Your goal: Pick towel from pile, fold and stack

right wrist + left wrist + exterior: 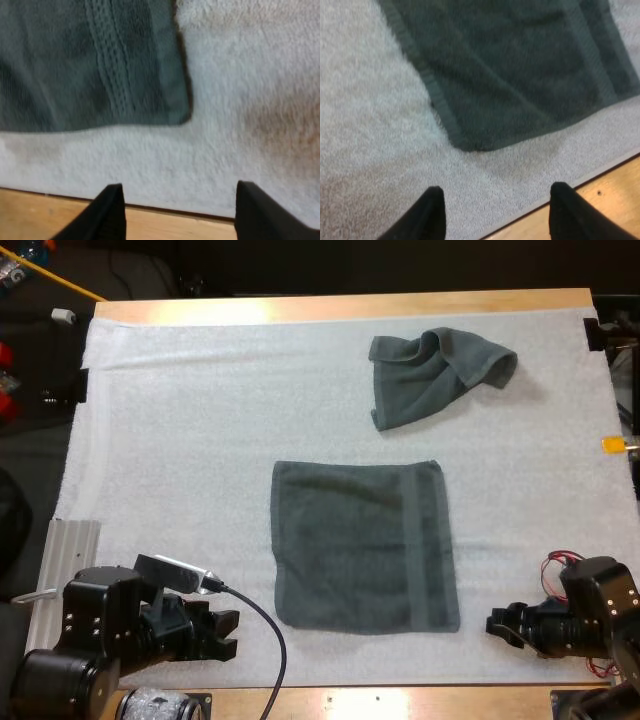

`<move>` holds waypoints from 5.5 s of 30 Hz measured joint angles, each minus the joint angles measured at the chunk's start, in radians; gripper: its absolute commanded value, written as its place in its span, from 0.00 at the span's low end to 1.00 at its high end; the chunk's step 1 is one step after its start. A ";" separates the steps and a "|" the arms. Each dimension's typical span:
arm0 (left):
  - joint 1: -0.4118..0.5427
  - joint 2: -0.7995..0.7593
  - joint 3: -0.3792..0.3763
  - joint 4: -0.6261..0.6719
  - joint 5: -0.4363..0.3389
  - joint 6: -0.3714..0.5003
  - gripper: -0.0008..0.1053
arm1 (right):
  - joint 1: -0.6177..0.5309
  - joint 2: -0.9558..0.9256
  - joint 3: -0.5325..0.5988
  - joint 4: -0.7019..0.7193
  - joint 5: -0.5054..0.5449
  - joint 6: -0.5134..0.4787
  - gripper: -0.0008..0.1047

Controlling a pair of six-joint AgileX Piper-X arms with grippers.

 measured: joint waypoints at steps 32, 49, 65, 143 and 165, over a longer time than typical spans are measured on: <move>0.000 0.000 0.018 -0.016 0.020 0.000 0.44 | 0.225 0.428 0.107 -0.518 0.079 0.286 0.47; 0.000 0.000 0.018 -0.016 0.053 0.000 0.44 | 0.224 0.563 0.099 -0.590 0.049 0.336 0.23; 0.000 0.019 0.086 -0.127 0.138 -0.001 0.44 | 0.299 0.443 0.102 -0.464 0.167 0.311 0.01; -0.105 0.696 0.280 -0.792 0.402 -0.243 0.01 | 0.175 0.501 0.016 -0.761 -0.042 0.559 0.01; -0.010 0.907 0.279 -1.238 0.407 -0.427 0.01 | 0.000 0.783 0.016 -1.267 -0.042 0.866 0.01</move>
